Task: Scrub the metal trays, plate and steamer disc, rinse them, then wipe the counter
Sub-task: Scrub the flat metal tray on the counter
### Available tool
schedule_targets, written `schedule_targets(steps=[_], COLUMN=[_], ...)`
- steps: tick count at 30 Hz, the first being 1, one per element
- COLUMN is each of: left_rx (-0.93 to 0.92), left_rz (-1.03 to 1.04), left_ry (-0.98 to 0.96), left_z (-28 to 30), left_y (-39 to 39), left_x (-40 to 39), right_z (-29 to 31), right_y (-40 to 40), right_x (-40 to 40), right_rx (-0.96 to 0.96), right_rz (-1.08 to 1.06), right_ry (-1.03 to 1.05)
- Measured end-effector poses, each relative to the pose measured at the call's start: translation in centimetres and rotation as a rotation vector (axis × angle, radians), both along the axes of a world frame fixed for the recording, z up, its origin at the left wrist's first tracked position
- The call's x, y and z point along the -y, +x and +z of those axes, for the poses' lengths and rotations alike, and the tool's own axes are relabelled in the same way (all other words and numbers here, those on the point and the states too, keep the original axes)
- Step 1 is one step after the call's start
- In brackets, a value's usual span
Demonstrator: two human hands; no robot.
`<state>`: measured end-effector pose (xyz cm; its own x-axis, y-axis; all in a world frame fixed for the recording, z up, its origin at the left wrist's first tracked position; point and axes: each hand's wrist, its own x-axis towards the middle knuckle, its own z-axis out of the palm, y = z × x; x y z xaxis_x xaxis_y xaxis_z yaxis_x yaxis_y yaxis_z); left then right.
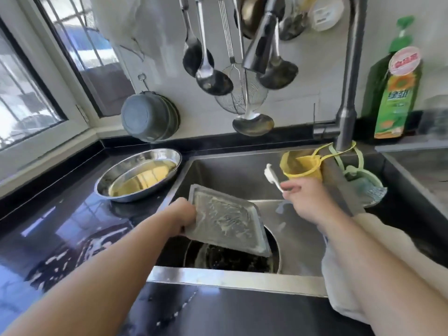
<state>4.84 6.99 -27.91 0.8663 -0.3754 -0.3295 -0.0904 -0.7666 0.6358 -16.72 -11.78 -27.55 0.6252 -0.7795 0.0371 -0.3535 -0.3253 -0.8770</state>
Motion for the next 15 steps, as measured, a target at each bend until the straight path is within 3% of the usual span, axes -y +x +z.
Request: schedule_targets(steps=[2, 7, 10, 15], left_rx=[-0.075, -0.131, 0.01, 0.228], left_rz=[-0.026, -0.133, -0.213, -0.231], left_ry=[0.056, 0.486, 0.648, 0.717], left_z=[-1.2, -3.7, -3.1, -4.9], left_y=[-1.2, -1.4, -1.7, -0.8], left_x=[0.6, 0.5, 0.3, -0.2], right_z=[-0.6, -1.6, -1.9, -1.9], right_y=[0.3, 1.0, 1.1, 1.0], right_x=[0.4, 1.3, 1.5, 1.1], right_rx=[-0.011, 0.004, -0.021, -0.072], right_rz=[0.008, 0.007, 0.017, 0.046], right_ry=[0.016, 0.063, 0.053, 0.066])
